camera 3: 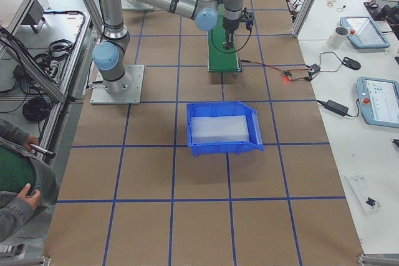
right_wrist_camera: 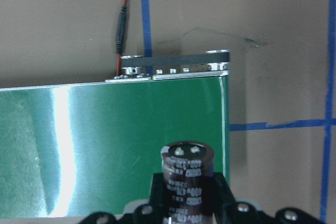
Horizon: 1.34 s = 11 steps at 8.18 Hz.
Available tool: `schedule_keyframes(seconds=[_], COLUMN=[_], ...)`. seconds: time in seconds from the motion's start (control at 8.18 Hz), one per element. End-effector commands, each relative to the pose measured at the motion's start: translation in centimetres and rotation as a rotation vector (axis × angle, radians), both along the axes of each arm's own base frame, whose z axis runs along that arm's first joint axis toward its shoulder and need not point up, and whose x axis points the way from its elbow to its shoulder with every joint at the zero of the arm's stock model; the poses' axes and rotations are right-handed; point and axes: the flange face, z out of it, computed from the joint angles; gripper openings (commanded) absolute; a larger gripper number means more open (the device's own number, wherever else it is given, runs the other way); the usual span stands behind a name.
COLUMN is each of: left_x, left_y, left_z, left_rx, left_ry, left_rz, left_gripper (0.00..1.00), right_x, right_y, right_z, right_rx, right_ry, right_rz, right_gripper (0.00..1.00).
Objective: Move capacitor from left to right
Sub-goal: 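Lift the capacitor with the right gripper and carry it to the blue bin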
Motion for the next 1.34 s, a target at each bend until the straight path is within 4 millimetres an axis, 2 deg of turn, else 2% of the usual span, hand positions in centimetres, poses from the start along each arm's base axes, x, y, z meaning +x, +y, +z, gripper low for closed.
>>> schedule_keyframes(seconds=[0.0, 0.24, 0.37, 0.61, 0.73, 0.86, 1.1, 1.22], left_x=[0.0, 0.0, 0.0, 0.0, 0.0, 0.0, 0.0, 0.0], left_y=[0.0, 0.0, 0.0, 0.0, 0.0, 0.0, 0.0, 0.0], left_z=[0.0, 0.0, 0.0, -0.1, 0.0, -0.1, -0.1, -0.1], left_rx=[0.001, 0.002, 0.002, 0.004, 0.002, 0.004, 0.004, 0.004], left_ry=[0.000, 0.000, 0.000, 0.000, 0.000, 0.000, 0.000, 0.000], left_rz=[0.005, 0.005, 0.006, 0.006, 0.005, 0.006, 0.005, 0.006], left_gripper=[1.00, 1.00, 1.00, 1.00, 1.00, 1.00, 1.00, 1.00], right_x=[-7.3, -14.7, -17.9, -25.2, -28.8, -31.7, -34.2, -35.1], right_y=[1.7, 4.1, 5.0, 7.1, 8.1, 8.7, 7.6, 6.4], right_z=[5.0, 8.1, 8.9, 9.2, 8.8, 7.4, 3.9, 1.7], right_rx=[-0.011, -0.003, 0.011, 0.044, 0.055, 0.080, 0.109, 0.101], right_ry=[0.094, 0.165, 0.211, 0.232, 0.218, 0.196, 0.163, 0.152], right_rz=[0.053, 0.085, 0.118, 0.123, 0.137, 0.141, 0.130, 0.130], right_gripper=[0.00, 0.00, 0.00, 0.00, 0.00, 0.00, 0.00, 0.00])
